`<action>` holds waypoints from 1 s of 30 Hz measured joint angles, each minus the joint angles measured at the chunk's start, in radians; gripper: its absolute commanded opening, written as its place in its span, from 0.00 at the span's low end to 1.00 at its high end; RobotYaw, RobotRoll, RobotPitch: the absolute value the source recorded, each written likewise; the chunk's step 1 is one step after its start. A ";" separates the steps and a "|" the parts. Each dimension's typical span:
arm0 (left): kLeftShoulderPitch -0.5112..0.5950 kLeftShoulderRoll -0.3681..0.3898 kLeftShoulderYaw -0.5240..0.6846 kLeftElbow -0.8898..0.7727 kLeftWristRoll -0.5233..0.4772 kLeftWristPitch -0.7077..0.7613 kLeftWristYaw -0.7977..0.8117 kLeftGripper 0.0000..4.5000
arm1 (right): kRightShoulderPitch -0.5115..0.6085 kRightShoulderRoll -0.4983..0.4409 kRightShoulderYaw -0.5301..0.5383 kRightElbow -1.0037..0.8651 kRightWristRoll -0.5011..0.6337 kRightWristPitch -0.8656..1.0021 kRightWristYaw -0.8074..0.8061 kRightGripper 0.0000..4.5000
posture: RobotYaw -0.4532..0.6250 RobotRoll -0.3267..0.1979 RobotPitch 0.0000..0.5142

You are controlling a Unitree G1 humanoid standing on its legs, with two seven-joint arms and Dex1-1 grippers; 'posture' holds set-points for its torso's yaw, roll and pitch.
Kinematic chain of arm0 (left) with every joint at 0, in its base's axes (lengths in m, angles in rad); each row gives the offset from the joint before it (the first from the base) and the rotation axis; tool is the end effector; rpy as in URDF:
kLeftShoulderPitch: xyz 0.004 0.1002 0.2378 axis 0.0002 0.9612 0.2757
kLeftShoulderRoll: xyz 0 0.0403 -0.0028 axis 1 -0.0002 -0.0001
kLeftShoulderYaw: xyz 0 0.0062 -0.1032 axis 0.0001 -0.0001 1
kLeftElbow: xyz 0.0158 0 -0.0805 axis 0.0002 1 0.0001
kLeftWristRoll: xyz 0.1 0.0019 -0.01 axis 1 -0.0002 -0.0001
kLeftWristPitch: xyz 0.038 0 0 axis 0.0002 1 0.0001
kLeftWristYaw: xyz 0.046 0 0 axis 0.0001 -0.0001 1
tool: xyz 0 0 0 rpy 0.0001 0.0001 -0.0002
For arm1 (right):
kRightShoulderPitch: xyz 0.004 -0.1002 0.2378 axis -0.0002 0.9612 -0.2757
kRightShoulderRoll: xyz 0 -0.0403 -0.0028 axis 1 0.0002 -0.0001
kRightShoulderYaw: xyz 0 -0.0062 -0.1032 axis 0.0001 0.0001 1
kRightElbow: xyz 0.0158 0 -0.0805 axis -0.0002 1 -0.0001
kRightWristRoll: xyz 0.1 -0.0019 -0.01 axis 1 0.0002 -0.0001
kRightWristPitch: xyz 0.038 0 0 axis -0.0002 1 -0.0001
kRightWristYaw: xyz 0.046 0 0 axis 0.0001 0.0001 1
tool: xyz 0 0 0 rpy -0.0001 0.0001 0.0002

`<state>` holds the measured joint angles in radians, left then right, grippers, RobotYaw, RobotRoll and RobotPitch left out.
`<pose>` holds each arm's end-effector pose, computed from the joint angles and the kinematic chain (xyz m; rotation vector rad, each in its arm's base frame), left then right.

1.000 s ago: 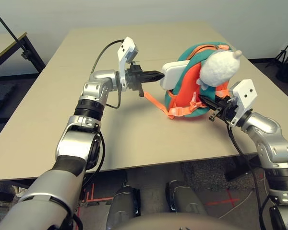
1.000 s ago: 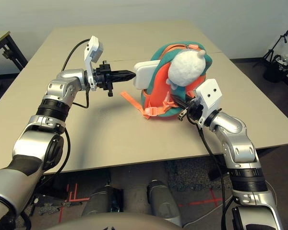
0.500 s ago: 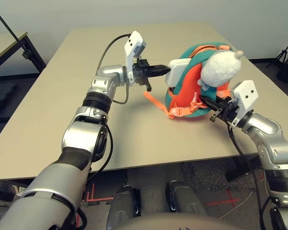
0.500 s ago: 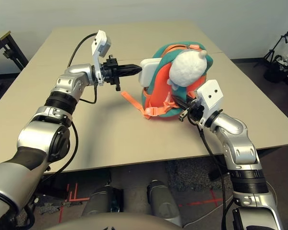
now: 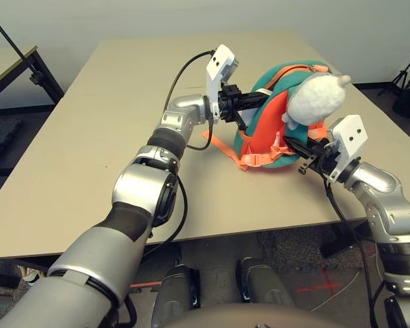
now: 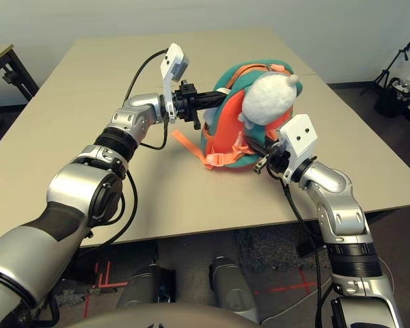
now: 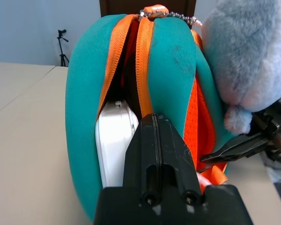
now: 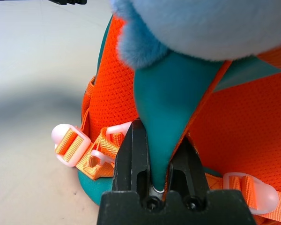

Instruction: Put the pencil case into the backpack and zip it.

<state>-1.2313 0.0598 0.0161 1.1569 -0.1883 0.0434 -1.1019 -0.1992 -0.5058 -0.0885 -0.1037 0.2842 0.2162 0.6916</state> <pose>0.3736 0.0833 0.1841 -0.0110 0.0171 -1.3116 0.2364 -0.2379 0.1265 -0.2443 -0.0324 0.6563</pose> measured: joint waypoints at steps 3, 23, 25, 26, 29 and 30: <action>0.000 0.005 0.003 0.001 0.005 -0.003 0.001 0.00 | 0.001 0.000 0.000 -0.002 0.000 0.000 -0.002 0.02 | 0.15 0.62 0.01; 0.032 0.090 0.073 -0.239 -0.089 0.201 -0.125 0.00 | -0.004 0.001 0.002 0.000 0.000 0.000 -0.002 0.02 | 0.17 0.62 0.00; 0.063 0.110 0.073 -0.296 -0.096 0.229 -0.125 0.00 | -0.008 0.001 0.003 0.004 0.000 0.000 -0.001 0.02 | 0.18 0.62 0.00; 0.085 0.121 0.073 -0.334 -0.100 0.248 -0.125 0.00 | -0.011 0.001 0.004 0.008 0.000 0.000 -0.001 0.02 | 0.18 0.62 0.00; 0.133 0.147 0.070 -0.406 -0.103 0.284 -0.122 0.00 | -0.017 0.001 0.008 0.016 0.000 -0.001 0.002 0.02 | 0.19 0.62 0.00; 0.150 0.157 0.069 -0.425 -0.103 0.295 -0.119 0.00 | -0.019 0.001 0.008 0.020 0.000 -0.002 0.004 0.02 | 0.19 0.62 0.00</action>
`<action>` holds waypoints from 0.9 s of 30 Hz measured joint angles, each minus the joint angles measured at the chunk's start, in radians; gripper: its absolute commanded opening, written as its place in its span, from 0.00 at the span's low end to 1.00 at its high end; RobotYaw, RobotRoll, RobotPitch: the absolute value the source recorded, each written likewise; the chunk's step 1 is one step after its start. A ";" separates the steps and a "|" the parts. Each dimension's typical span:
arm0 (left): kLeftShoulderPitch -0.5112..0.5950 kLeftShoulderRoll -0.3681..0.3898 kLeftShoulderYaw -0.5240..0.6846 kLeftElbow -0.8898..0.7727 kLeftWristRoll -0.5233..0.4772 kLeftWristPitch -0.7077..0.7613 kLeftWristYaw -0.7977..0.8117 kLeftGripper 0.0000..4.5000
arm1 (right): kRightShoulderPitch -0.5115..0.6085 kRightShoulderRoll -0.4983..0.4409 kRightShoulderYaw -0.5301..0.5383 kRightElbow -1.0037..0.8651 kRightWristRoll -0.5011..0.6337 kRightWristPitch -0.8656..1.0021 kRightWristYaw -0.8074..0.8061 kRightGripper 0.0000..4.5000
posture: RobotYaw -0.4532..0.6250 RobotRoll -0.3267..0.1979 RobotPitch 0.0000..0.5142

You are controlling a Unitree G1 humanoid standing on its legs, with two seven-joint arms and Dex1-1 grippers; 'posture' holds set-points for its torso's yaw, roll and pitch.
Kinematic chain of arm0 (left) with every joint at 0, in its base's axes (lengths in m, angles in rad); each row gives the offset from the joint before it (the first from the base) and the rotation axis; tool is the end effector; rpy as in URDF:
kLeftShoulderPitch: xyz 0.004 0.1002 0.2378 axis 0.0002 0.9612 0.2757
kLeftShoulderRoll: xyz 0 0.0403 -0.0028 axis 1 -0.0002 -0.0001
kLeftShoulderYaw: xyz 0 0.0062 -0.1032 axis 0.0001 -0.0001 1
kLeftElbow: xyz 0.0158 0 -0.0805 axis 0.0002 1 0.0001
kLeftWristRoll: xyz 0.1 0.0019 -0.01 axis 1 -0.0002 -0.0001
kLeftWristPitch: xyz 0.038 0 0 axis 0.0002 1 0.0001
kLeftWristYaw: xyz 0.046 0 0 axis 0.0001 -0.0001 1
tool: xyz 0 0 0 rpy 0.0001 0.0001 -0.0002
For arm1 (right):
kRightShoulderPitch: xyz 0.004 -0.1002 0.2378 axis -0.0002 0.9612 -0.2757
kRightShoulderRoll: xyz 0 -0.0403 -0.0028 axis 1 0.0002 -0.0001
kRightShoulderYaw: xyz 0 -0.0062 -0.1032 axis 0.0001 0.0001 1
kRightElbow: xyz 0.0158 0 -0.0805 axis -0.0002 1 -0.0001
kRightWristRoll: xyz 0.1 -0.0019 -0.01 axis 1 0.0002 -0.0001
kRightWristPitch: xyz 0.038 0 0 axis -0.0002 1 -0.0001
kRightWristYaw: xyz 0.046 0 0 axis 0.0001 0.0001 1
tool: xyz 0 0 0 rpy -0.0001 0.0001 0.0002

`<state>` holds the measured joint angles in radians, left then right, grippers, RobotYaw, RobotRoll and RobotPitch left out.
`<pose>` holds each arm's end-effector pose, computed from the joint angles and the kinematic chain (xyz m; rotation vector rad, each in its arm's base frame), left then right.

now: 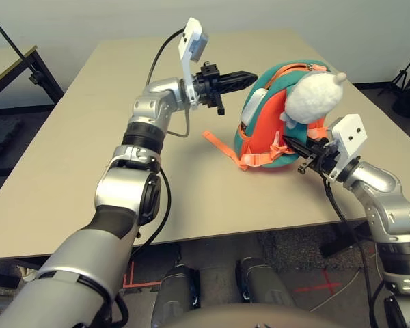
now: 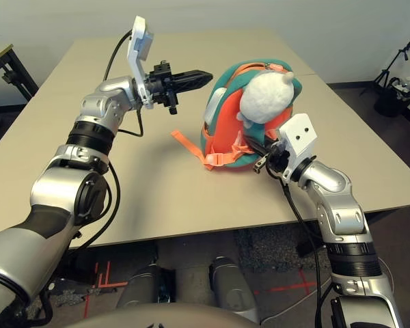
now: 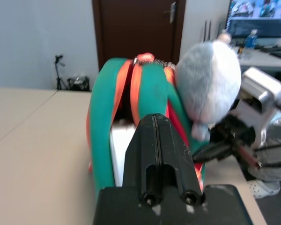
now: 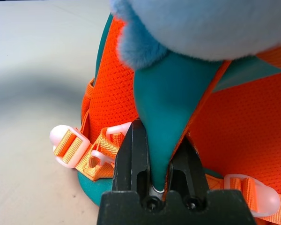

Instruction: Put the pencil case into the backpack and zip it.

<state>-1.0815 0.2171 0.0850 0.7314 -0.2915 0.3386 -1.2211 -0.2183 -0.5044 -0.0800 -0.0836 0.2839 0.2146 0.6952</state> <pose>0.3647 0.1429 0.2082 -0.0905 -0.0581 -1.3325 0.2400 -0.2367 0.1268 -0.2420 -0.0313 0.6638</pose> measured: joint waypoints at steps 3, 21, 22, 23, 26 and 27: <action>0.050 0.026 -0.010 -0.062 -0.001 0.033 0.006 0.00 | -0.006 0.001 0.004 0.006 0.000 -0.001 0.003 0.02 | 0.20 0.62 0.00; 0.171 0.015 -0.037 -0.211 -0.028 0.108 0.108 0.00 | -0.009 0.000 0.017 0.011 0.000 -0.006 0.004 0.02 | 0.18 0.62 0.01; 0.171 0.011 -0.040 -0.203 -0.028 0.104 0.110 0.00 | -0.008 0.000 0.017 0.011 0.000 -0.006 0.004 0.02 | 0.18 0.62 0.01; 0.171 0.006 -0.043 -0.198 -0.028 0.099 0.111 0.00 | -0.008 -0.001 0.016 0.011 0.001 -0.006 0.004 0.02 | 0.18 0.62 0.01; 0.162 -0.009 -0.051 -0.158 -0.026 0.077 0.125 0.00 | -0.006 -0.001 0.016 0.009 0.001 -0.006 0.004 0.02 | 0.18 0.62 0.02; 0.158 -0.013 -0.054 -0.143 -0.025 0.068 0.129 0.00 | -0.004 -0.002 0.015 0.007 0.001 -0.006 0.004 0.02 | 0.18 0.62 0.02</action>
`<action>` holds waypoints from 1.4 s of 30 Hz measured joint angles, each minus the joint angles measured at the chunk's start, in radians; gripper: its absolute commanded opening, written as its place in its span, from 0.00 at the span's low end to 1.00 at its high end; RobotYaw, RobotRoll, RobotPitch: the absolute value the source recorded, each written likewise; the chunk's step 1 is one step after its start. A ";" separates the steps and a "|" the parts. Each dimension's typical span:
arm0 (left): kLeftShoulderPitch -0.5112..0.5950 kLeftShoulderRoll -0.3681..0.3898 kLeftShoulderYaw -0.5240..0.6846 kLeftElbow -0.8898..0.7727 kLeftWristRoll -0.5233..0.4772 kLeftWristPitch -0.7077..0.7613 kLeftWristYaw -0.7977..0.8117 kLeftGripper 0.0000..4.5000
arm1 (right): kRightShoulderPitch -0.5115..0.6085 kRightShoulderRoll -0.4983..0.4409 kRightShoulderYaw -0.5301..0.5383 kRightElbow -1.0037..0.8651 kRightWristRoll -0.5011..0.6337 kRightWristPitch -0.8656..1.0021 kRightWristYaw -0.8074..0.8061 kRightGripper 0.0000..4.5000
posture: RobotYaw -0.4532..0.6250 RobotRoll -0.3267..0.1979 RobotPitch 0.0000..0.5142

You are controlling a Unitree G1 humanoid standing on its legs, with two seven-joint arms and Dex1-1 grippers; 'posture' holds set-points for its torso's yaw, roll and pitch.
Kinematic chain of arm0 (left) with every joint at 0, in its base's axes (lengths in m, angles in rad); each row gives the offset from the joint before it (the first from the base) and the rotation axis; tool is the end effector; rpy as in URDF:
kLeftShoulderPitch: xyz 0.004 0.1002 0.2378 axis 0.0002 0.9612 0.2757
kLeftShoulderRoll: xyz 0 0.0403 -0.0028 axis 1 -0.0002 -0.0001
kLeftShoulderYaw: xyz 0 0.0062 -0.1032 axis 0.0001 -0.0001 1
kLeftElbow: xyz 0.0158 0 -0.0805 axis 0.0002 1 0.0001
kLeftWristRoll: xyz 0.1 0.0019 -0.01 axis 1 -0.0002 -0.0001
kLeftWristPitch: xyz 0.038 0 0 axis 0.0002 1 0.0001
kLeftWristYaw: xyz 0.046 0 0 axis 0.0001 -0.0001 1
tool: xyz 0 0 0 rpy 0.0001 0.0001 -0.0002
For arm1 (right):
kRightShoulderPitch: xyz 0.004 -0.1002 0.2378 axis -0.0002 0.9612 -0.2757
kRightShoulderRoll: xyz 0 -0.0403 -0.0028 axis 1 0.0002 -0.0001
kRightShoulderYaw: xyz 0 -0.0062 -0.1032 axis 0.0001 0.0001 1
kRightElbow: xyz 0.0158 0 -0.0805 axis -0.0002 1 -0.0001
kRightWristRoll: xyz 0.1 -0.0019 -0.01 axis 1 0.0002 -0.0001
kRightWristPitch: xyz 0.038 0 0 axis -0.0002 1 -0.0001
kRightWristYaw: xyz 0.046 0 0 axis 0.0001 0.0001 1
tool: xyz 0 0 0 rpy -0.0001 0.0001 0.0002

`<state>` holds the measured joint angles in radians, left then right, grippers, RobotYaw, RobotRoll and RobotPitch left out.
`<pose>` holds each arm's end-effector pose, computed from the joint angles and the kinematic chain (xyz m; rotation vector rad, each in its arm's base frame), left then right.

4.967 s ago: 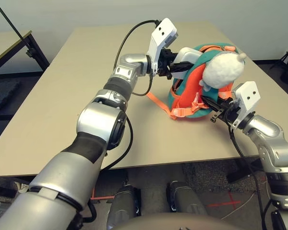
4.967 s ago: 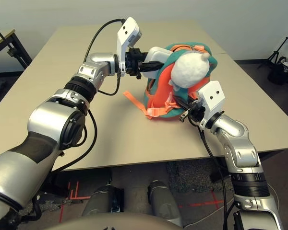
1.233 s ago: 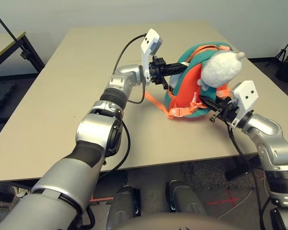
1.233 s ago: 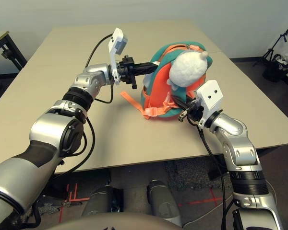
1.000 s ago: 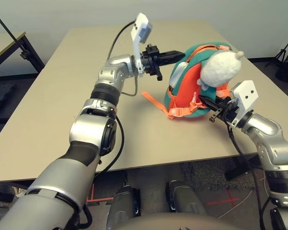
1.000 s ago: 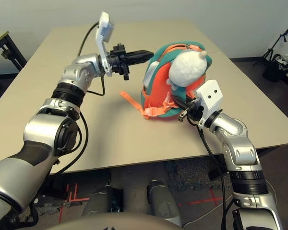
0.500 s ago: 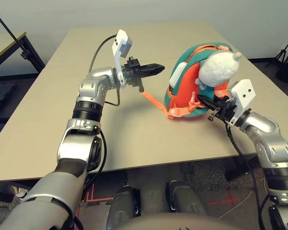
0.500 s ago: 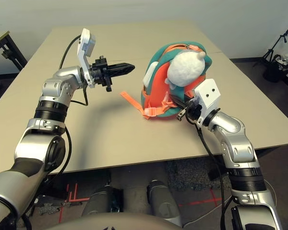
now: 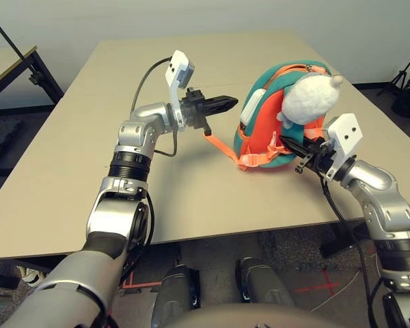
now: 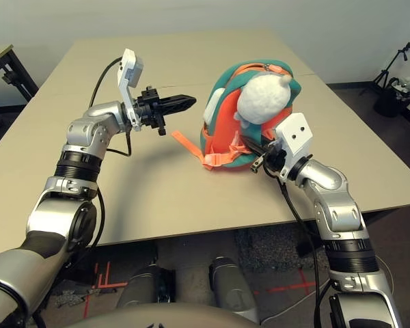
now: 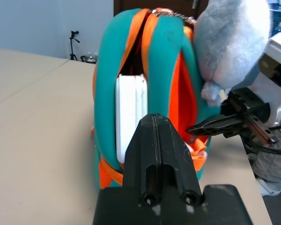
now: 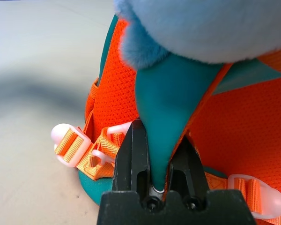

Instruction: Put the pencil case into the backpack and zip it.

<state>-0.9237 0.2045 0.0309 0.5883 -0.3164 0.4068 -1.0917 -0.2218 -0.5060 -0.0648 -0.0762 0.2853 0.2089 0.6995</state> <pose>0.3501 0.1415 0.1740 -0.1296 0.0397 -1.2357 0.2411 -0.2347 0.1254 -0.2432 -0.0267 0.6805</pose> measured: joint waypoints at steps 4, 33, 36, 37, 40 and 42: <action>-0.032 -0.023 -0.008 0.080 0.006 -0.054 0.019 0.00 | 0.005 0.000 -0.003 -0.006 0.002 0.004 -0.001 0.02 | 0.17 0.62 0.03; -0.207 -0.111 -0.020 0.451 0.090 -0.295 0.056 0.00 | 0.041 0.002 -0.023 -0.049 0.003 0.020 -0.020 0.02 | 0.14 0.62 0.03; -0.219 -0.117 -0.019 0.483 0.097 -0.313 0.073 0.00 | 0.042 0.002 -0.023 -0.051 0.004 0.022 -0.021 0.02 | 0.14 0.62 0.03; -0.223 -0.119 -0.019 0.493 0.101 -0.317 0.077 0.00 | 0.042 0.002 -0.023 -0.051 0.004 0.022 -0.021 0.02 | 0.14 0.62 0.03; -0.243 -0.139 -0.014 0.526 0.110 -0.329 0.092 0.00 | 0.042 0.002 -0.024 -0.051 0.004 0.022 -0.021 0.02 | 0.14 0.62 0.03; -0.251 -0.153 -0.013 0.533 0.120 -0.340 0.106 0.00 | 0.042 0.002 -0.025 -0.051 0.004 0.023 -0.021 0.02 | 0.14 0.62 0.03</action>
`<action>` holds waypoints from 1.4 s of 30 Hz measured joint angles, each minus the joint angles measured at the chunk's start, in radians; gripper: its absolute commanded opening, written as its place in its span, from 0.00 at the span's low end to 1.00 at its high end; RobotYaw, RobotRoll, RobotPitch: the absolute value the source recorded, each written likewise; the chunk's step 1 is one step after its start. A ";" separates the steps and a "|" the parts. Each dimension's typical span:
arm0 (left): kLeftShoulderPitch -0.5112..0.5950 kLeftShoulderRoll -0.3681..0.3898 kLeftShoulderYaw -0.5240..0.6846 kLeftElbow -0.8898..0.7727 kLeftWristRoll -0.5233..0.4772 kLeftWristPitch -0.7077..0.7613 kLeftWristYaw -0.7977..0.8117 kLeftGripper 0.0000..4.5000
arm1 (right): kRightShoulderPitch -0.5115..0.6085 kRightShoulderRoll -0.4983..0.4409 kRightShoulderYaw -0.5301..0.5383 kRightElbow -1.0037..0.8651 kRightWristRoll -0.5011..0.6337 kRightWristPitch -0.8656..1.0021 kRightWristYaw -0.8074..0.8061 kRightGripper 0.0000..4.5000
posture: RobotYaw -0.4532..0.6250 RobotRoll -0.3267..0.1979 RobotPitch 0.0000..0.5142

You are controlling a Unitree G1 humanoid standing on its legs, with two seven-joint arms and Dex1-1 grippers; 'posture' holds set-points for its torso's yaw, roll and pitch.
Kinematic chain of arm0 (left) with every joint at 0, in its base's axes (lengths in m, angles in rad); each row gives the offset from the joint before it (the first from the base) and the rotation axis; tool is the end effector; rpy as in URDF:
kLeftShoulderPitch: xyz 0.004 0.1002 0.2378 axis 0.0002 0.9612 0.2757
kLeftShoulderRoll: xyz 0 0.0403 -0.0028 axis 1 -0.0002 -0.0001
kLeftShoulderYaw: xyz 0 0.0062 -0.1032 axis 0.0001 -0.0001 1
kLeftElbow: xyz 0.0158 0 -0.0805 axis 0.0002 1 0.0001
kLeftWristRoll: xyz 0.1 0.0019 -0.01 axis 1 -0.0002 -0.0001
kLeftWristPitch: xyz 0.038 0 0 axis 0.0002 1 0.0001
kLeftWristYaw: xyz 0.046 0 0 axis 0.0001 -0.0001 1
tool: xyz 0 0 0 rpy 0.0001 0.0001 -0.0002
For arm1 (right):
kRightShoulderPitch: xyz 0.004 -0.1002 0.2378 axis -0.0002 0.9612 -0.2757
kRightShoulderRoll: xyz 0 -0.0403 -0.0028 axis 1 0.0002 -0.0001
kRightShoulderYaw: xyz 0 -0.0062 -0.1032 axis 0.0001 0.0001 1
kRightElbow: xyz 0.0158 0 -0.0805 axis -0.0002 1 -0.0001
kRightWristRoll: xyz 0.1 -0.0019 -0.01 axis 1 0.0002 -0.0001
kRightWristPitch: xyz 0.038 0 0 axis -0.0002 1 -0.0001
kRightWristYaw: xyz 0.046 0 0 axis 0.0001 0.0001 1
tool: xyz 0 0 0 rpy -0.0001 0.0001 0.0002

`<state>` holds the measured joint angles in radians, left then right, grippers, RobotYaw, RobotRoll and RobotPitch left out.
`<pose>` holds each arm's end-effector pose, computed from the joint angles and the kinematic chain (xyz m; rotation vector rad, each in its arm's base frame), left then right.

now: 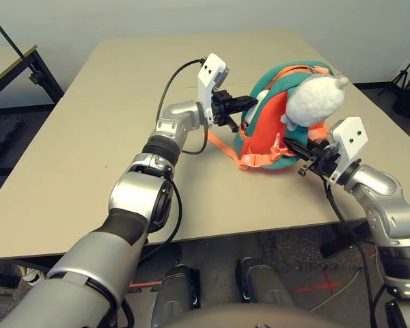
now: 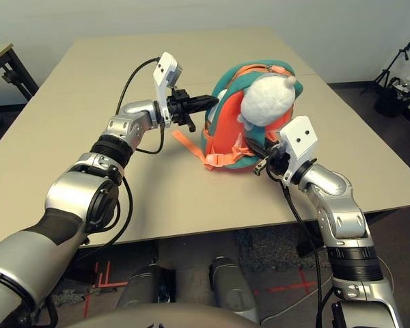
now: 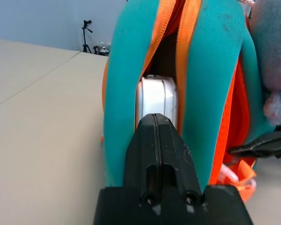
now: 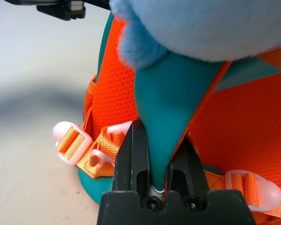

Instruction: Put the pencil case into the backpack and zip it.

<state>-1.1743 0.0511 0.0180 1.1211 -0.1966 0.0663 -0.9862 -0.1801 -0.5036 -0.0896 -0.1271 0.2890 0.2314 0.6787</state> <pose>0.3700 0.0851 0.1688 -0.0514 0.0494 -1.1938 0.2328 -0.2370 0.1251 -0.2356 -0.0239 0.6482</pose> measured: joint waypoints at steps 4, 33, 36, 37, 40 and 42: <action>-0.030 -0.026 0.003 0.038 0.012 -0.020 0.028 0.00 | -0.004 0.000 -0.001 0.000 -0.001 0.000 0.000 0.02 | 0.14 0.62 0.03; -0.066 -0.122 0.033 0.139 0.110 -0.052 0.203 0.00 | -0.034 -0.008 -0.003 0.036 -0.015 -0.003 0.003 0.02 | 0.13 0.62 0.00; -0.066 -0.133 0.048 0.145 0.109 -0.055 0.209 0.00 | -0.031 -0.008 -0.005 0.036 -0.015 -0.003 0.003 0.02 | 0.13 0.62 0.00; -0.066 -0.136 0.052 0.145 0.109 -0.056 0.209 0.00 | -0.030 -0.009 -0.006 0.036 -0.015 -0.003 0.003 0.02 | 0.13 0.62 0.00; -0.066 -0.135 0.052 0.145 0.109 -0.056 0.200 0.00 | -0.029 -0.009 -0.008 0.036 -0.015 -0.003 0.003 0.02 | 0.13 0.62 0.00; -0.068 -0.108 0.051 0.144 0.109 -0.054 0.168 0.09 | -0.029 -0.009 -0.008 0.035 -0.015 -0.004 0.003 0.02 | 0.13 0.62 0.00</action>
<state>-1.2421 -0.0566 0.0694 1.2654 -0.0878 0.0119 -0.8183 -0.2089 -0.5122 -0.0977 -0.0920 0.2742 0.2272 0.6813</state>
